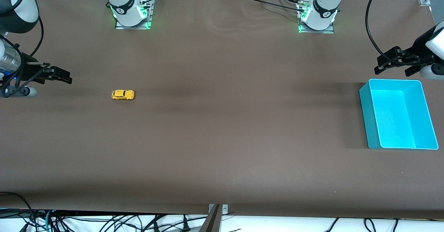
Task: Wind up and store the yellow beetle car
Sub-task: 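Move the right gripper over and down to the yellow car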
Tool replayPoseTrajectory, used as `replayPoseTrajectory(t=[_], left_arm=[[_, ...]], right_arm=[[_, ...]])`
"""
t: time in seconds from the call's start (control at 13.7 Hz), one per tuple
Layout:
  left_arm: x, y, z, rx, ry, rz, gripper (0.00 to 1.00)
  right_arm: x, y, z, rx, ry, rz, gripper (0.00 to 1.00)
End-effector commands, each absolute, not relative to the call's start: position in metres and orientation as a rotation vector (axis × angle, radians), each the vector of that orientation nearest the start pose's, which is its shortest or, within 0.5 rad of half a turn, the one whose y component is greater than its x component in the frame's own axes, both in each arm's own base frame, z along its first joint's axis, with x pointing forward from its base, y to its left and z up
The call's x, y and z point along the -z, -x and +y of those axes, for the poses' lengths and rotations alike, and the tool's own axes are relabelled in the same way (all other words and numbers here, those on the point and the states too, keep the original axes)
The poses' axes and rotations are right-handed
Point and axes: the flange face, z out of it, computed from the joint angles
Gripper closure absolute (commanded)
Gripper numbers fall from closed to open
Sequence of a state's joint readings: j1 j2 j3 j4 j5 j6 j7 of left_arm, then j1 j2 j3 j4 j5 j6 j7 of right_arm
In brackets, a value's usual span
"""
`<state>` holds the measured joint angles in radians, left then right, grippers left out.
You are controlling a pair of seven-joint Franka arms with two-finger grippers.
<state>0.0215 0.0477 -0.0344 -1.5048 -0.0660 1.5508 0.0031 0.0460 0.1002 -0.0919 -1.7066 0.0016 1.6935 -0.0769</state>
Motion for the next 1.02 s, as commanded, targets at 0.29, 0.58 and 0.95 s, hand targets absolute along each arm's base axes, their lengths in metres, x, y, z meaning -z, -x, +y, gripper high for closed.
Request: replayPoseTrajectory(t=[0.29,0.58,0.95], left_arm=[[-0.633,-0.567,-0.015,0.004,3.192,0.027,0.0],[-0.632,-0.567,-0.015,0.002,3.192,0.027,0.0],[-0.632,-0.567,-0.014,0.002,3.192,0.024,0.0]], right_arm=[[-0.499,-0.573,-0.011,-0.262,2.988,-0.742,0.0],[-0.476,-0.559,-0.014,-0.274,2.781,-1.251,0.0],[-0.408,-0.545,-0.008,-0.199,2.4,-1.942,0.0]])
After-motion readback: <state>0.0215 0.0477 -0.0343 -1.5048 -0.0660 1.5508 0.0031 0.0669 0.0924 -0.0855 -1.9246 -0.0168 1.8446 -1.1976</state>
